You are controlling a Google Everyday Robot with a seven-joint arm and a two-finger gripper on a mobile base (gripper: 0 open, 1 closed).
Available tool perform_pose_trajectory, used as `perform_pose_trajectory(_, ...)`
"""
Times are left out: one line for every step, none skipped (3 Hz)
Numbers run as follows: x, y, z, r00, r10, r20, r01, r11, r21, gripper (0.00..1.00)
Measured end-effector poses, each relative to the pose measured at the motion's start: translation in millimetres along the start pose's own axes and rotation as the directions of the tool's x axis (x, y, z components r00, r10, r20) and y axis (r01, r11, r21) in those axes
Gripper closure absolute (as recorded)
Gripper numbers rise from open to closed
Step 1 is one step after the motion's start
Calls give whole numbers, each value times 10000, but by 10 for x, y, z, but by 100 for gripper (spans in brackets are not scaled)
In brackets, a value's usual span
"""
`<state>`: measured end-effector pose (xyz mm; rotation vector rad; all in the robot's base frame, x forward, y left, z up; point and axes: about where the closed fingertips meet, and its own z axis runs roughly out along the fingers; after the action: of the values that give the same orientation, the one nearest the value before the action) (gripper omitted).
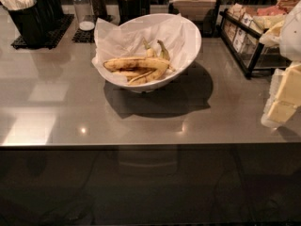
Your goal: Pick banana from white bowl
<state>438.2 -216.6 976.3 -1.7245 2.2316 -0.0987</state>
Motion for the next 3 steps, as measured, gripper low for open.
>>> perform_pose_trajectory(0,0,0,10000,0,0,0,10000,0,0)
perform_pose_trajectory(-40,-27,-12,9999,-88,86,87,9999,73,0)
perform_pose_trajectory(-355,-261,4,9946,-466,922,451,9988,184,0)
